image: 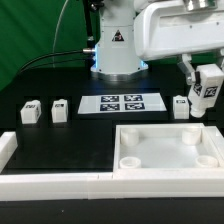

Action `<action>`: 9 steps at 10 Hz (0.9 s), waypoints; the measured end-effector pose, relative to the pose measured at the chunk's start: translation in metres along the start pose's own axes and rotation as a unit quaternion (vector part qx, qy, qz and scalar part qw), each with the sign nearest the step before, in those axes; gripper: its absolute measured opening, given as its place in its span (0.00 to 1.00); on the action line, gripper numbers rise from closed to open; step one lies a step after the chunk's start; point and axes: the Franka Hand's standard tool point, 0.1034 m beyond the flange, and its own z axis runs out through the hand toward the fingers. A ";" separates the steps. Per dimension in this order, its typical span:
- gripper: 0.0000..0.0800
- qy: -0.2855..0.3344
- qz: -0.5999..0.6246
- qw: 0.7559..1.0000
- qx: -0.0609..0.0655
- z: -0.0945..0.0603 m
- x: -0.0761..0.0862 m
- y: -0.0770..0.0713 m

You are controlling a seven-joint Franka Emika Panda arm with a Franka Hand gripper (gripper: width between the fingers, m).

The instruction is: Assemble one leg

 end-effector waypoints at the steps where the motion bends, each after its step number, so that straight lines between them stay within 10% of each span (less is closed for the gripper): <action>1: 0.37 -0.009 0.008 1.000 0.004 0.005 0.010 0.005; 6: 0.37 0.018 0.026 0.999 0.000 0.010 0.029 0.019; 9: 0.37 0.096 0.021 0.995 -0.026 0.013 0.021 0.028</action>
Offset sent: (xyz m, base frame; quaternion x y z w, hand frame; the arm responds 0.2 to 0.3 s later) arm 0.0000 0.0000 0.0000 0.0000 0.0899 0.0000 0.9960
